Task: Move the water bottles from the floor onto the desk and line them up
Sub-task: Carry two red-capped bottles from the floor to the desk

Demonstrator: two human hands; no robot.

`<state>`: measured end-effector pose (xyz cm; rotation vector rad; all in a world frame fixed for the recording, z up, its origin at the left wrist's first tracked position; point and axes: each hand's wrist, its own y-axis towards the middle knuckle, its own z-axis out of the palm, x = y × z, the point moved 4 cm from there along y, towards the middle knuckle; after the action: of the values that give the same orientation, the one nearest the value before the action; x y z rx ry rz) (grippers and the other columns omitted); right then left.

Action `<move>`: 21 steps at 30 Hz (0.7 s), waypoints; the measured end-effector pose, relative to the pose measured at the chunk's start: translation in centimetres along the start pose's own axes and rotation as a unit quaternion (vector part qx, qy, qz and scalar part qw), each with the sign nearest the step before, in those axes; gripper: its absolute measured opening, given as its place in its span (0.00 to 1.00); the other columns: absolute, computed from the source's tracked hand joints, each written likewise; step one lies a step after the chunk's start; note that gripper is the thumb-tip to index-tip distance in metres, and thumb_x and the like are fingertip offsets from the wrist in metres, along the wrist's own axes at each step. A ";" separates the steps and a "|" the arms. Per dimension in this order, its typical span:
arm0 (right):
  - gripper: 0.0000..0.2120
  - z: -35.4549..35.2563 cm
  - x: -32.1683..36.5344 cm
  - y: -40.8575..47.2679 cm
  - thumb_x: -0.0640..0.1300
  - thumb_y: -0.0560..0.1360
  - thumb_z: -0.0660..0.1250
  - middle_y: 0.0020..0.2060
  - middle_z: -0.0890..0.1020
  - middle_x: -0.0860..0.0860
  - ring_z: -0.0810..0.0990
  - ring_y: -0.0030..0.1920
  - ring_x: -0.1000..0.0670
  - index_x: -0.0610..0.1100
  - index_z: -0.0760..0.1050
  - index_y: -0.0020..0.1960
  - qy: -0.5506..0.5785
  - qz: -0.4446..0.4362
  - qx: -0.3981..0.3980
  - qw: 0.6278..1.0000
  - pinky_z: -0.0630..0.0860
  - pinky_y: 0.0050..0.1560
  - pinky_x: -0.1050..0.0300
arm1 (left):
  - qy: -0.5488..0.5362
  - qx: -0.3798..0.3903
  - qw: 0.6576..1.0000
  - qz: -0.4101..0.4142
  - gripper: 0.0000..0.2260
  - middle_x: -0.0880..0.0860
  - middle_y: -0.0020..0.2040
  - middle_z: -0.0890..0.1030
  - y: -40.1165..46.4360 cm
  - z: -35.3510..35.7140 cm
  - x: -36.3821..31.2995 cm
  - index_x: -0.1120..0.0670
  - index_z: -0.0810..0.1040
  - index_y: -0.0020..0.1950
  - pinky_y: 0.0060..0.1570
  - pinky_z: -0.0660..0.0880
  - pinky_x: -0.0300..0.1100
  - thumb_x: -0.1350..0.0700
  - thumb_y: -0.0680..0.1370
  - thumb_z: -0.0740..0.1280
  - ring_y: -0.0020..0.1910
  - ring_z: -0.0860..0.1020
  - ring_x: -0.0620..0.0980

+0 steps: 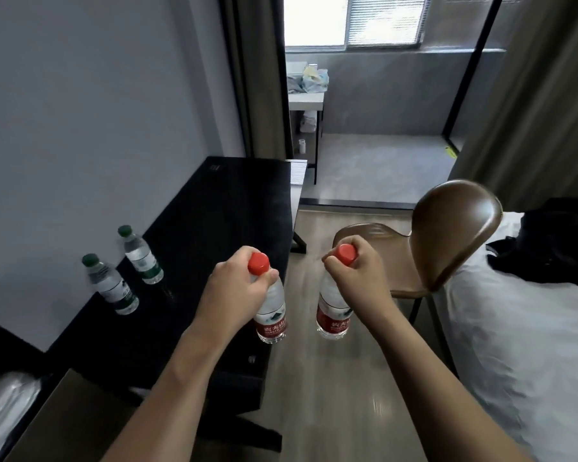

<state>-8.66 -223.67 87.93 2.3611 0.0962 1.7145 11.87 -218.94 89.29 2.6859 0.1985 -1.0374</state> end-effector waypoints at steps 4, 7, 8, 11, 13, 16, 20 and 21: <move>0.04 -0.2 -1.7 6.6 0.39 0.69 0.69 0.37 0.80 0.45 0.77 0.38 0.50 0.44 0.75 0.41 0.017 0.005 0.000 1.000 0.72 0.34 0.65 | -0.006 -0.002 1.000 0.004 0.07 0.43 0.36 0.78 5.2 2.6 -1.3 0.46 0.76 0.46 0.33 0.66 0.30 0.49 0.75 0.72 0.36 0.77 0.39; 0.04 0.7 -3.4 10.9 0.39 0.69 0.69 0.37 0.82 0.47 0.78 0.38 0.50 0.46 0.75 0.41 0.021 0.019 0.005 1.000 0.73 0.36 0.65 | -0.011 0.003 1.000 -0.007 0.07 0.44 0.36 0.79 9.2 4.3 -1.3 0.45 0.75 0.46 0.32 0.66 0.29 0.48 0.75 0.72 0.36 0.77 0.39; 0.04 1.2 -4.1 12.4 0.40 0.69 0.69 0.37 0.82 0.47 0.79 0.39 0.50 0.46 0.75 0.41 0.018 0.025 0.010 0.999 0.74 0.38 0.63 | -0.012 0.004 1.000 -0.010 0.07 0.44 0.37 0.79 10.6 4.9 -1.1 0.45 0.75 0.46 0.31 0.66 0.28 0.48 0.75 0.72 0.38 0.77 0.38; 0.04 3.0 -6.0 17.0 0.39 0.69 0.70 0.37 0.82 0.46 0.79 0.39 0.49 0.44 0.75 0.41 0.006 0.032 0.028 0.999 0.73 0.37 0.64 | -0.020 0.009 0.999 -0.025 0.06 0.44 0.37 0.79 15.0 6.9 0.0 0.45 0.75 0.46 0.31 0.69 0.27 0.48 0.75 0.72 0.39 0.77 0.35; 0.04 4.5 -7.0 20.3 0.39 0.69 0.70 0.37 0.82 0.46 0.78 0.39 0.50 0.43 0.76 0.41 -0.001 0.029 0.043 0.999 0.72 0.36 0.66 | -0.023 0.009 0.999 -0.032 0.07 0.45 0.37 0.79 18.2 8.1 0.9 0.45 0.75 0.46 0.31 0.68 0.28 0.48 0.75 0.72 0.37 0.77 0.39; 0.04 6.9 -8.1 25.5 0.39 0.69 0.71 0.37 0.82 0.45 0.78 0.38 0.50 0.42 0.76 0.41 -0.014 0.020 0.064 0.998 0.71 0.35 0.66 | -0.023 0.001 0.999 -0.035 0.07 0.45 0.37 0.79 23.5 9.6 2.3 0.46 0.75 0.46 0.34 0.71 0.34 0.48 0.75 0.72 0.36 0.78 0.41; 0.04 9.9 -8.3 32.5 0.40 0.71 0.71 0.39 0.83 0.46 0.80 0.40 0.49 0.44 0.76 0.43 -0.014 0.016 0.103 0.994 0.75 0.38 0.64 | -0.037 -0.022 0.998 -0.051 0.06 0.45 0.36 0.79 30.3 10.4 3.6 0.46 0.75 0.46 0.34 0.72 0.34 0.49 0.75 0.71 0.37 0.78 0.40; 0.04 10.5 -8.2 34.0 0.40 0.71 0.70 0.39 0.83 0.47 0.81 0.40 0.51 0.44 0.76 0.44 -0.013 0.009 0.110 0.994 0.75 0.37 0.66 | -0.036 -0.028 0.998 -0.052 0.06 0.45 0.36 0.79 31.8 10.5 3.8 0.46 0.75 0.46 0.34 0.72 0.33 0.49 0.76 0.71 0.37 0.78 0.39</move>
<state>-3.89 -259.77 84.57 2.5455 0.2724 1.7614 14.85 -252.23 85.15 2.6077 0.3514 -1.1389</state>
